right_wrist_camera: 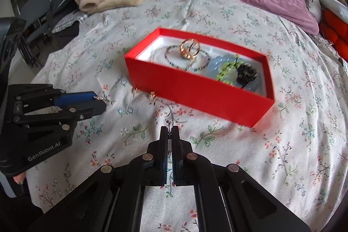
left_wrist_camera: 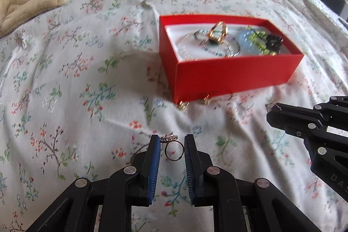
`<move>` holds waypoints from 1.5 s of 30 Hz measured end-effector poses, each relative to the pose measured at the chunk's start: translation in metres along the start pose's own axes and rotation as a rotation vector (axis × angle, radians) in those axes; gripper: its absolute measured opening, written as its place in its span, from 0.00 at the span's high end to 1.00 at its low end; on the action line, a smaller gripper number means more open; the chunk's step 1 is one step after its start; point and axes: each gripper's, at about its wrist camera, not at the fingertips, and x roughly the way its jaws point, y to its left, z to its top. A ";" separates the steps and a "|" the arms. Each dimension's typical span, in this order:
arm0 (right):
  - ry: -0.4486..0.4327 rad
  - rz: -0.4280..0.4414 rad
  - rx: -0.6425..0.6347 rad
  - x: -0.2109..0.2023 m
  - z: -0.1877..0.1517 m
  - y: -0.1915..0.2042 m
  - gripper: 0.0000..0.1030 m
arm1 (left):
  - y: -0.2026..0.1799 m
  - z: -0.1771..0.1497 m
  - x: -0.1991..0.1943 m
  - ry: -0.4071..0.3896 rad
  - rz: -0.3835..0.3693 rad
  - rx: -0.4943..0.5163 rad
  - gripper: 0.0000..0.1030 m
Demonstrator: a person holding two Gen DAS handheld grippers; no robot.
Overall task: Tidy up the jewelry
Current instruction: 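Lower the ring and earring into the red box and open both tools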
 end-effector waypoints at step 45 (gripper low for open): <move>0.010 -0.014 0.202 -0.007 0.063 -0.086 0.97 | -0.035 0.085 0.024 -0.069 -0.082 -0.025 0.77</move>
